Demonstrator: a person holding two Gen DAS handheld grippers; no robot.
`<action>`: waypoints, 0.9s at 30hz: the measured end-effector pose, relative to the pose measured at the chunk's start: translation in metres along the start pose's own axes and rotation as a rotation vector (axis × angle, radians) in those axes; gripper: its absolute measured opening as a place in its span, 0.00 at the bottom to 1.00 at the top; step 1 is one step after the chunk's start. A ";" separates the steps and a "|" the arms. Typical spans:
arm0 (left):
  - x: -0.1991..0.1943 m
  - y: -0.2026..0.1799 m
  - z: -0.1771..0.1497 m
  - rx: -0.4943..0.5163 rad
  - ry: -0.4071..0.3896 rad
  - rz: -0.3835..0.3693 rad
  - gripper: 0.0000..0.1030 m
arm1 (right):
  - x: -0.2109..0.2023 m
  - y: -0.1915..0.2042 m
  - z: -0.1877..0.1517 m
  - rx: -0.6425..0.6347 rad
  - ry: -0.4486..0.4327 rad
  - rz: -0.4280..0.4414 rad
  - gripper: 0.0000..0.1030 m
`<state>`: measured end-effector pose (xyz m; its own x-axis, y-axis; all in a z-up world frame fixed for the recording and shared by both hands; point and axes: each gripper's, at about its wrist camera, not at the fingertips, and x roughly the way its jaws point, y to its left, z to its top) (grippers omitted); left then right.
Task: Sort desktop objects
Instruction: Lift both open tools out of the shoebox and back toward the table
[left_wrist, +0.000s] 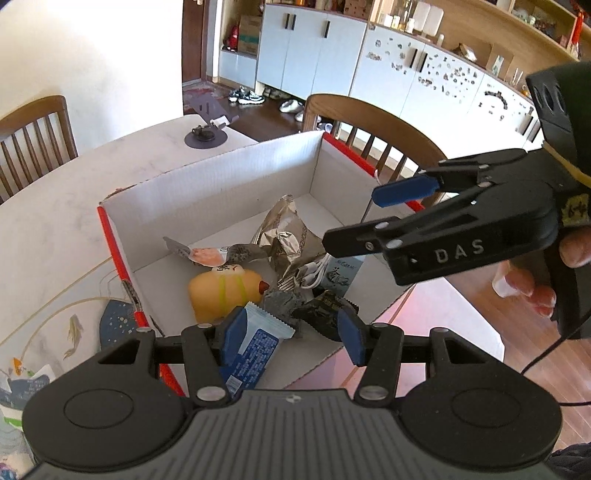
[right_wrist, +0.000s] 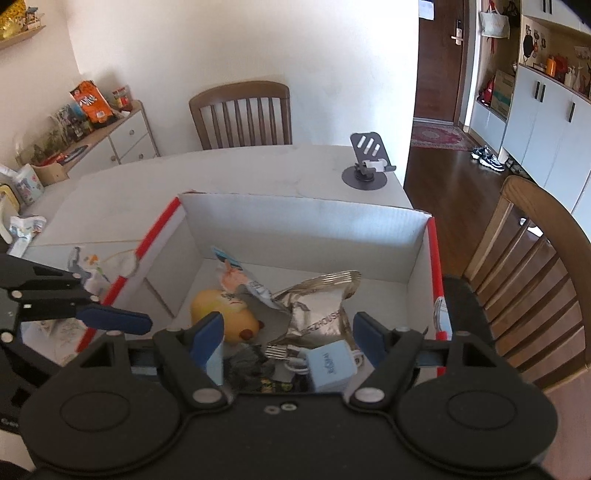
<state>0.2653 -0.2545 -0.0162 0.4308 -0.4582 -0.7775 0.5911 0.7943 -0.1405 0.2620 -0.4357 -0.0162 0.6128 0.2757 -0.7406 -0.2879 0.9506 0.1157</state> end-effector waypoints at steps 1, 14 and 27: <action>-0.003 -0.001 -0.001 0.001 -0.008 0.000 0.51 | -0.003 0.002 -0.001 0.001 -0.005 0.002 0.75; -0.030 0.001 -0.018 -0.024 -0.073 0.008 0.60 | -0.031 0.023 -0.013 0.031 -0.054 0.000 0.75; -0.056 0.013 -0.042 -0.045 -0.113 -0.021 0.78 | -0.046 0.045 -0.030 0.065 -0.086 -0.020 0.80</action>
<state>0.2202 -0.2020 -0.0006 0.4941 -0.5146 -0.7007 0.5703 0.8002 -0.1856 0.1984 -0.4097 0.0033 0.6796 0.2653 -0.6839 -0.2287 0.9625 0.1461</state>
